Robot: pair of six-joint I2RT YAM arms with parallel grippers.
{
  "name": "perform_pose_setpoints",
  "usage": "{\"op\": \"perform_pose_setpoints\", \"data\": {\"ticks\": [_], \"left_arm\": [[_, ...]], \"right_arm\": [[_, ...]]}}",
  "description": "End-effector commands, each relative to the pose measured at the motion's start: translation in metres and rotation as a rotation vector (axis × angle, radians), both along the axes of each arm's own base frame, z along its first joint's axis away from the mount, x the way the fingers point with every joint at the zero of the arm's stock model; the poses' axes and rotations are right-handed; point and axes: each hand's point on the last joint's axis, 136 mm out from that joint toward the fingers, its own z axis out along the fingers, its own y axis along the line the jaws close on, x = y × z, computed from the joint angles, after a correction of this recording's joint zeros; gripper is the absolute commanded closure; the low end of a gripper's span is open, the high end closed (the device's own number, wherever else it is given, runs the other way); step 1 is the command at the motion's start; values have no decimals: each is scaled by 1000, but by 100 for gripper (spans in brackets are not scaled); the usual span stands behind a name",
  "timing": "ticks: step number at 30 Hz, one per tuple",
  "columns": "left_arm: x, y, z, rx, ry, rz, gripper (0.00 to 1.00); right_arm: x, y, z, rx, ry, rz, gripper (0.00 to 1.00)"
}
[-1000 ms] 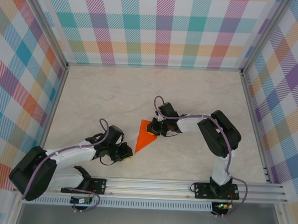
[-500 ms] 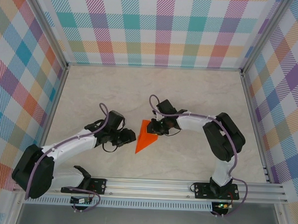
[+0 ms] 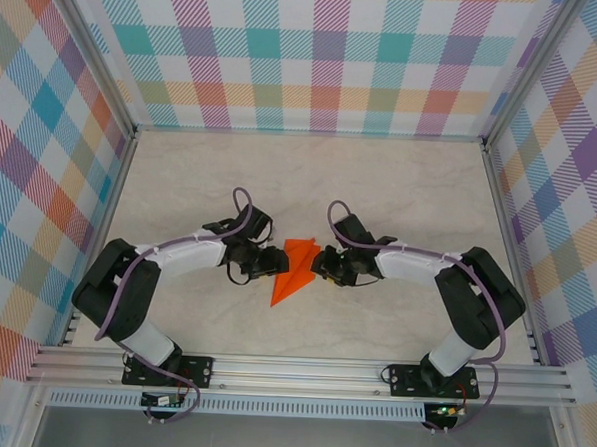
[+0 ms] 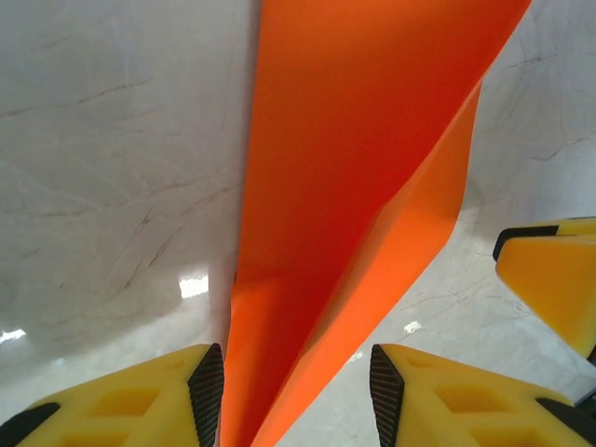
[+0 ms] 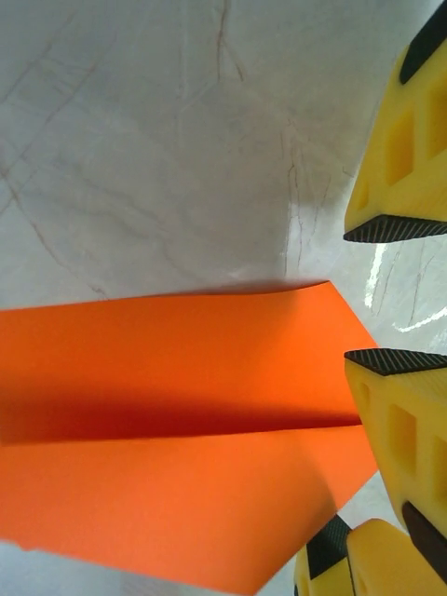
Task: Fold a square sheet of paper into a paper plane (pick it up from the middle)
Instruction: Fourth fold the wing at the center of the table, then turn over the paper at the center of the table.
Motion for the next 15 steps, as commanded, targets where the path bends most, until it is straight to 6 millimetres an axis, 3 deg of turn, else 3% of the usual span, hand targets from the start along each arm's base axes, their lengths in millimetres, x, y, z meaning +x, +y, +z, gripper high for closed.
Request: {"op": "perform_pose_setpoints", "data": {"ticks": [1,15], "left_arm": [[3,3,-5,23,21,-31,53],[5,0,-22,45,67,-40,60]], "right_arm": [[7,14,5,64,1,-32,63],[8,23,-9,89,34,-36,67]]}}
